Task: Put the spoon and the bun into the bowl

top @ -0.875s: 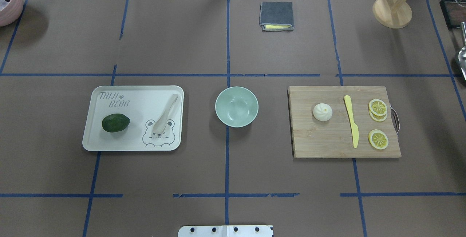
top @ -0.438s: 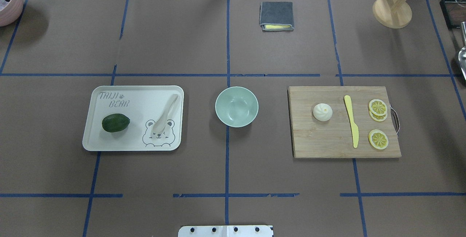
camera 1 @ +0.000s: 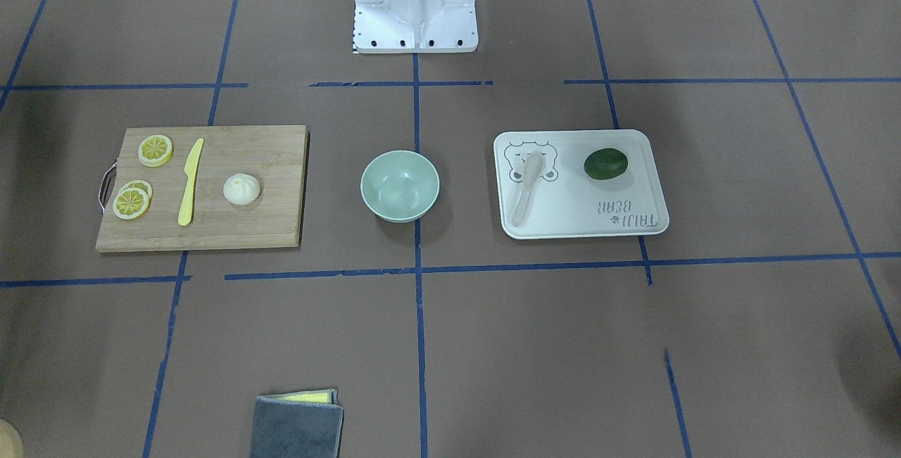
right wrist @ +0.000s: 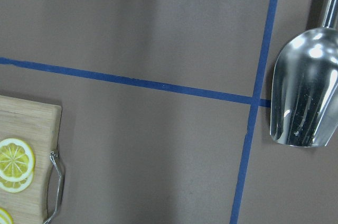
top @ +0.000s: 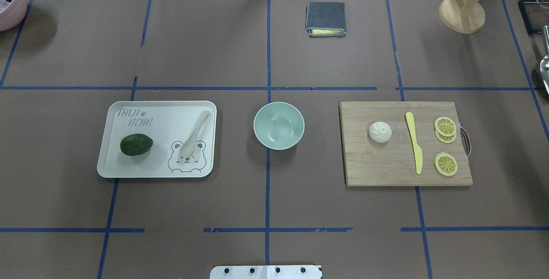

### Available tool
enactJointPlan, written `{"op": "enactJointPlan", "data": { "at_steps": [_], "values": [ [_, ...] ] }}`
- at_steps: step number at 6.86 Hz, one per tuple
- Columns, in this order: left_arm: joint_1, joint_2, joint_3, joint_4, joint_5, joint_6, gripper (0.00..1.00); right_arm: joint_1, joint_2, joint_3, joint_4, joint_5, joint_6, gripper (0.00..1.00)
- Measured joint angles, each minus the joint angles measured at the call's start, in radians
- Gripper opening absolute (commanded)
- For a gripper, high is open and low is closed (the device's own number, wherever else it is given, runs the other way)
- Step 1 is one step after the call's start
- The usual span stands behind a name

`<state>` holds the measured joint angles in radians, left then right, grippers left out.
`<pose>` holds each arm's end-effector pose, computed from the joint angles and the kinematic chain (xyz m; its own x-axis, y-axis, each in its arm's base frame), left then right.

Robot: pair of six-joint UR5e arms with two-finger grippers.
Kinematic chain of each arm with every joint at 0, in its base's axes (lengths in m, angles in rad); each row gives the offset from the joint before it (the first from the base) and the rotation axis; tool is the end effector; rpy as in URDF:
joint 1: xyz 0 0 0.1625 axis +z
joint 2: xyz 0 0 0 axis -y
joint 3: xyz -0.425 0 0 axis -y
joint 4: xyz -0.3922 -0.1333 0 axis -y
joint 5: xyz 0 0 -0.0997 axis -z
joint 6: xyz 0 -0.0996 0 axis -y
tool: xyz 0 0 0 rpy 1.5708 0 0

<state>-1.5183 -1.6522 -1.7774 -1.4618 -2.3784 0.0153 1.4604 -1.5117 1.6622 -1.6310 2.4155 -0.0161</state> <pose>-0.0339 -0.5235 0.5247 0.6827 0.1798 -0.7083 -0.0621 0.9800 0.1889 0.0014 -0.5215 0.5848 0.6506 -0.1561 0.7432 0.1202 0.9875 0.1022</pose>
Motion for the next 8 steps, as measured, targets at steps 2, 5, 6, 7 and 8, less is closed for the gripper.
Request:
{"op": "enactJointPlan", "data": {
  "at_steps": [2, 5, 6, 7, 8],
  "values": [
    [0.102, -0.002, -0.005, -0.113, -0.117, -0.057, 1.0, -0.028, -0.002, 0.013, 0.05, 0.003, -0.007, 1.0],
    [0.388, -0.106, -0.027, -0.396, -0.085, -0.414, 0.99, -0.077, -0.013, 0.012, 0.113, -0.014, -0.004, 1.0],
    [0.501, -0.178, -0.022, -0.434, 0.012, -0.528, 0.98, -0.085, -0.017, 0.013, 0.115, -0.012, -0.004, 1.0],
    [0.609, -0.24, -0.005, -0.444, 0.126, -0.591, 0.95, -0.09, -0.02, 0.014, 0.116, -0.011, 0.0, 1.0],
    [0.695, -0.287, 0.022, -0.446, 0.214, -0.623, 0.94, -0.093, -0.022, 0.013, 0.116, -0.01, 0.016, 1.0]
  ]
}}
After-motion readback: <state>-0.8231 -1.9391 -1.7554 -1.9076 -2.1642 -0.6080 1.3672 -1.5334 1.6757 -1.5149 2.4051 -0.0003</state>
